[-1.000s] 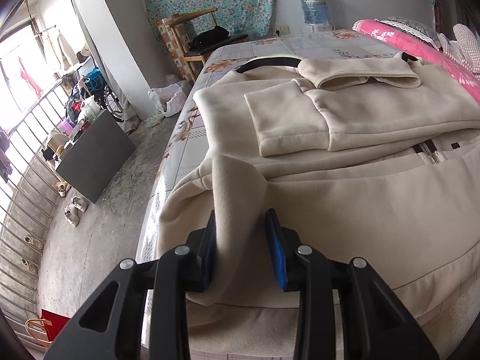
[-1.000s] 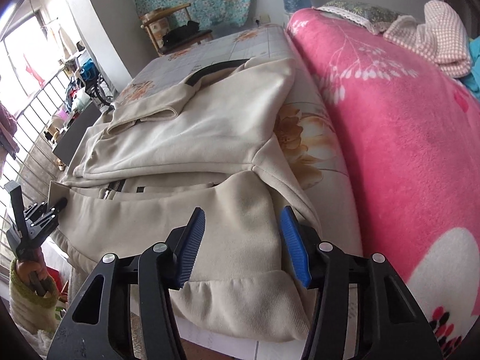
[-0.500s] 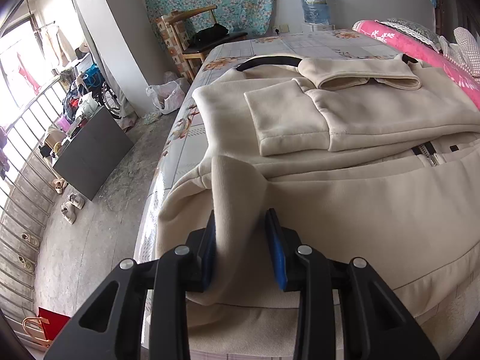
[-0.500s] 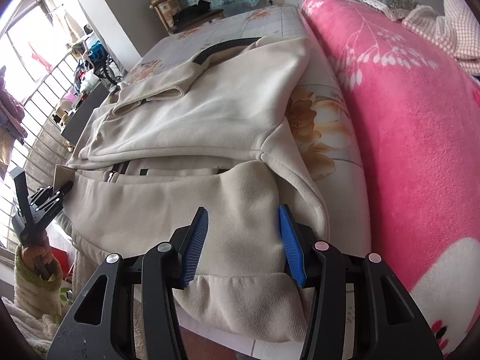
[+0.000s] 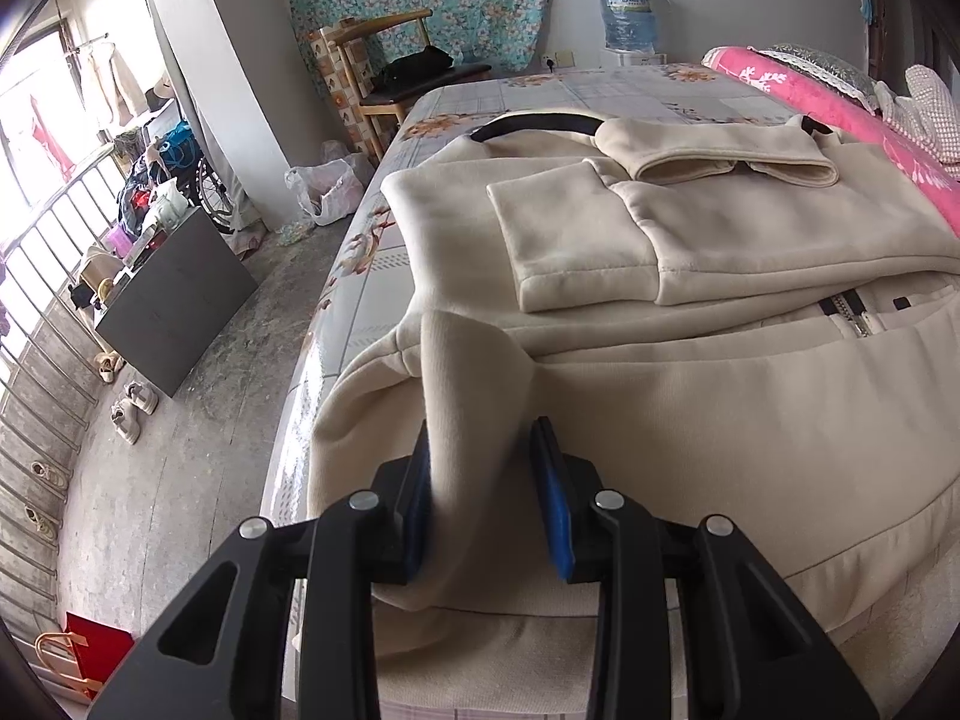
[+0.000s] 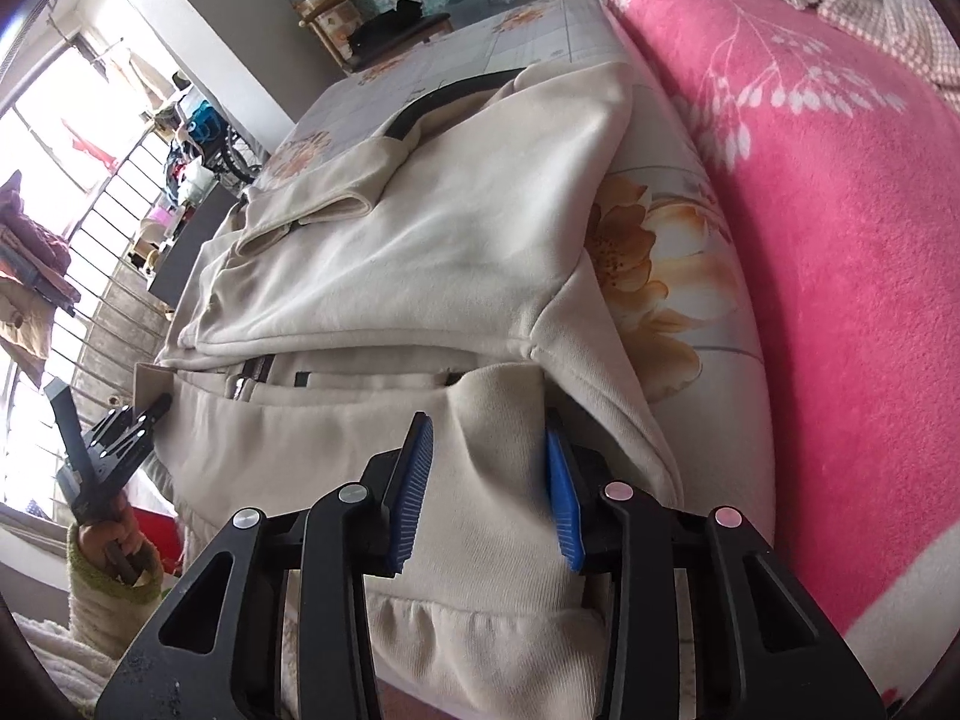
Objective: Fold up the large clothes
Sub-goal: 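Pinch the jacket's other side edge with the right tool while the left tool holds its edge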
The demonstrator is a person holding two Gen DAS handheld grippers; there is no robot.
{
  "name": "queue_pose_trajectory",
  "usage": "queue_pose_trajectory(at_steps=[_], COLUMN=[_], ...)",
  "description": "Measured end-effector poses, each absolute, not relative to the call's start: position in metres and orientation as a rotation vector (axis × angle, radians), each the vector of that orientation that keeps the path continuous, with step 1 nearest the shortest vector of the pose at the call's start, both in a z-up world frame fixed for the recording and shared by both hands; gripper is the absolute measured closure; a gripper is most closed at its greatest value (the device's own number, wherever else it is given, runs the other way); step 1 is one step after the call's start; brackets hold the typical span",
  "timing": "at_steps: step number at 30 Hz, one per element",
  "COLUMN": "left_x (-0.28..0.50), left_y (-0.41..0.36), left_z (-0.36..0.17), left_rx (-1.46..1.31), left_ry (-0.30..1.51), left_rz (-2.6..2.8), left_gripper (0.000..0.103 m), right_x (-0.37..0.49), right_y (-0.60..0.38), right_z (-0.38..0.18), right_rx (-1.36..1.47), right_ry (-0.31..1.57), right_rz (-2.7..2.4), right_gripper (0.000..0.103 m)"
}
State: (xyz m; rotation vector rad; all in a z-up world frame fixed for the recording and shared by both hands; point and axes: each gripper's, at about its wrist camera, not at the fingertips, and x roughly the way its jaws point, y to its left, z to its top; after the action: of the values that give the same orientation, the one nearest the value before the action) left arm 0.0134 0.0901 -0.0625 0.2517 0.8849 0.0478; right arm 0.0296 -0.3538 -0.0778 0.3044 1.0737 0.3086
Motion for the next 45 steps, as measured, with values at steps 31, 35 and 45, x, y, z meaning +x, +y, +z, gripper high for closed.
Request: queue_pose_trajectory(at_steps=[31, 35, 45], left_x=[0.015, 0.016, 0.016], left_y=[0.087, 0.087, 0.082], left_z=[-0.064, -0.064, -0.065], left_rx=[0.281, 0.29, 0.327], left_ry=[0.889, 0.89, 0.896], left_rz=[0.057, 0.059, 0.081], left_gripper=[0.073, 0.073, 0.073], right_x=[0.022, 0.028, -0.001], right_y=[-0.315, -0.311, -0.277], right_z=[-0.074, -0.078, -0.076], right_rx=[-0.157, -0.162, -0.441], right_ry=[1.066, 1.058, 0.986], right_rz=[0.339, 0.341, 0.189], right_gripper=[0.08, 0.079, 0.095])
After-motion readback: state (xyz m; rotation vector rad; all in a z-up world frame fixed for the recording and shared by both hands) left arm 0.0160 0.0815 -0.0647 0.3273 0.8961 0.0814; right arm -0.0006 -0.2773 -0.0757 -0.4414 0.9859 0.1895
